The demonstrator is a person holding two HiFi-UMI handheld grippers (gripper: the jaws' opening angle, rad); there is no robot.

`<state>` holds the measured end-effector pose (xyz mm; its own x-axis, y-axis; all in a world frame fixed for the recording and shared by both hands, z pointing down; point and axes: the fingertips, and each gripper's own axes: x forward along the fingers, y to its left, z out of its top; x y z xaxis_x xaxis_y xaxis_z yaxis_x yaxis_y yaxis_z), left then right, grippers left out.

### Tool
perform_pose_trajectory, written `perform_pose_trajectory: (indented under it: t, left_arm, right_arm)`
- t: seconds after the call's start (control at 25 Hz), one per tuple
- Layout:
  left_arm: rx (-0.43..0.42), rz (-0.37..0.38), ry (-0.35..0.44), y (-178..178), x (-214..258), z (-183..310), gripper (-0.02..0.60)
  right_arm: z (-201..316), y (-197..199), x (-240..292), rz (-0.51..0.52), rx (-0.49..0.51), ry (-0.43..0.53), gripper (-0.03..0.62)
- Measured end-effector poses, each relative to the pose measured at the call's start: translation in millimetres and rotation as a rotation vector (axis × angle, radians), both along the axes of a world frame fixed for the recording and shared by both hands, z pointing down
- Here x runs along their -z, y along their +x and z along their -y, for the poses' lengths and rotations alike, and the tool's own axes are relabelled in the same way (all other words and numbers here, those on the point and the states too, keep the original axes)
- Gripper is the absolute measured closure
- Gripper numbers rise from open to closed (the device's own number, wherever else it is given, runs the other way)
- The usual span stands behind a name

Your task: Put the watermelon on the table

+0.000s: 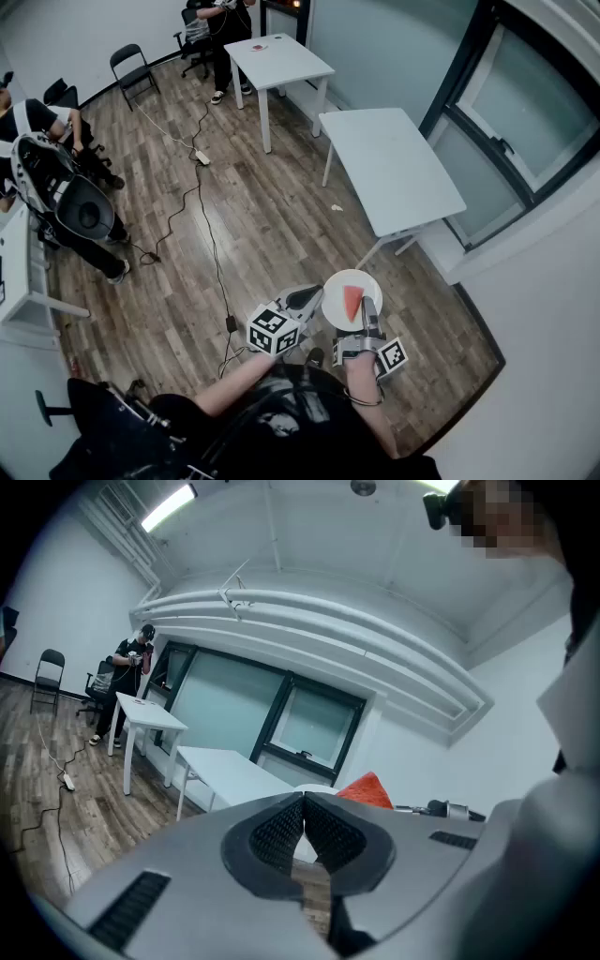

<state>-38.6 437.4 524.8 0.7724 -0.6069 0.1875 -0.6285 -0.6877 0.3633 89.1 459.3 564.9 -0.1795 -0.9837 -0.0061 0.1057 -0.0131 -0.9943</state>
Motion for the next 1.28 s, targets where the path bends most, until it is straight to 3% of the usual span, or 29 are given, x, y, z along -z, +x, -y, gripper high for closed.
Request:
perform_pose_trajectory:
  t: [0.6, 0.96, 1.28]
  left_arm:
    - [-0.01, -0.019, 0.001, -38.8, -6.8, 13.0, 0.578]
    - [0.02, -0.026, -0.113, -86.8, -42.1, 18.8, 0.578]
    - [0.014, -0.026, -0.144, -65.4, -54.8, 75.1, 0.578]
  right_arm:
    - [13.6, -37.7, -8.7, 0.013, -0.01, -0.002, 0.569]
    - [18.2, -48.3, -41.2, 0.054, -0.045, -0.063, 0.569]
    - [72.9, -50.7, -51.6, 0.046, 0.013, -0.103, 0.569]
